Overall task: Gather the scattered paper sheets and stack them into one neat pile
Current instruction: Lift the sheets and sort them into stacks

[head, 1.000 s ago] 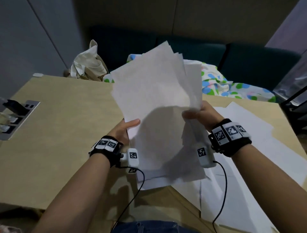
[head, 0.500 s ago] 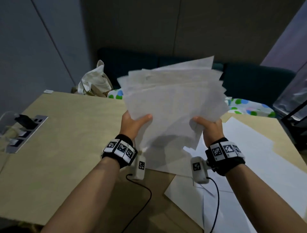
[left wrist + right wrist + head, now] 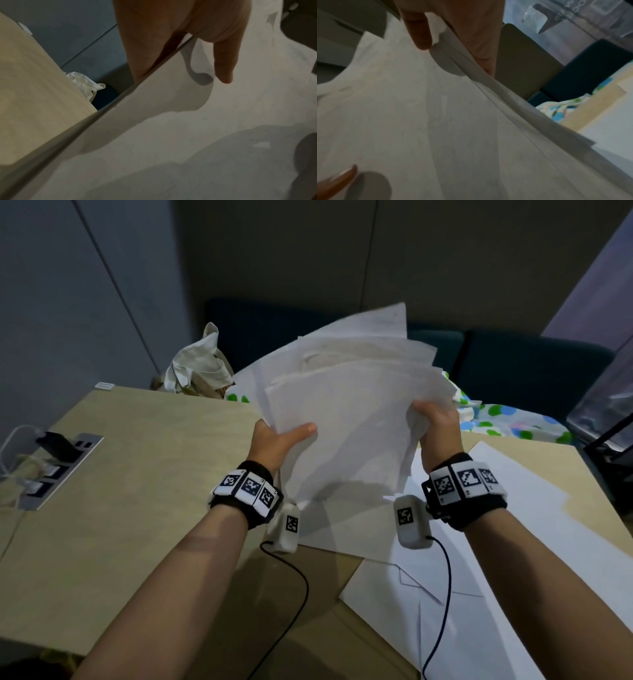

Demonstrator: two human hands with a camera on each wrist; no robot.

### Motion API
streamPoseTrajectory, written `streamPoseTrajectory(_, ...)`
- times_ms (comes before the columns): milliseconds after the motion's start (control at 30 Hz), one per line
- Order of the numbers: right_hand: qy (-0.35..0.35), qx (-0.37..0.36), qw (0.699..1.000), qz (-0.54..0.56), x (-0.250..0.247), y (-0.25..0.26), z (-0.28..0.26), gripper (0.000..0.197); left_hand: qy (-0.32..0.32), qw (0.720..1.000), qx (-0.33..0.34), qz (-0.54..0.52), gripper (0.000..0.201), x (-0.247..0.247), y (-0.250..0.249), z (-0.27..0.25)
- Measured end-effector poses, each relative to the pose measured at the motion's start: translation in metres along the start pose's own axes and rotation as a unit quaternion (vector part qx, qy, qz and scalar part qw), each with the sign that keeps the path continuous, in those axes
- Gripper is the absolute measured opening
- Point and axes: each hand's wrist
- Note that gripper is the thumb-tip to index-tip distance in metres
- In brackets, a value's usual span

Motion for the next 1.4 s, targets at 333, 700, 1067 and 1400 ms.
streamPoseTrajectory(333,-0.034,-0.079,0.988,-0.128,-0.017,0.005,0.001,0.041,0.087,0.992,0.035,0.081,0.026,-0.005,-0.005,0.0)
streamPoseTrajectory(700,0.075,-0.47,0.675,-0.564,0.034,0.067,-0.026,0.091,0.105,0.992,0.006,0.071,0.037,-0.004,-0.002,0.004)
streamPoseTrajectory(1067,0.216,-0.439,0.52,-0.7,0.085,0.065,-0.038,0.078,0.077,0.994,-0.029,0.065,0.072,-0.004,0.005,0.0)
streamPoseTrajectory(1400,0.278,-0.356,0.517,-0.727,0.091,0.061,-0.032,0.048,0.08,0.996,-0.016,0.043,0.037,-0.001,0.014,-0.001)
Point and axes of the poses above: each hand's wrist, its own z-axis towards the middle knuckle, its own x-axis out of the palm, y = z × x, and after that the axes turned 8 degrees about -y, right-handed
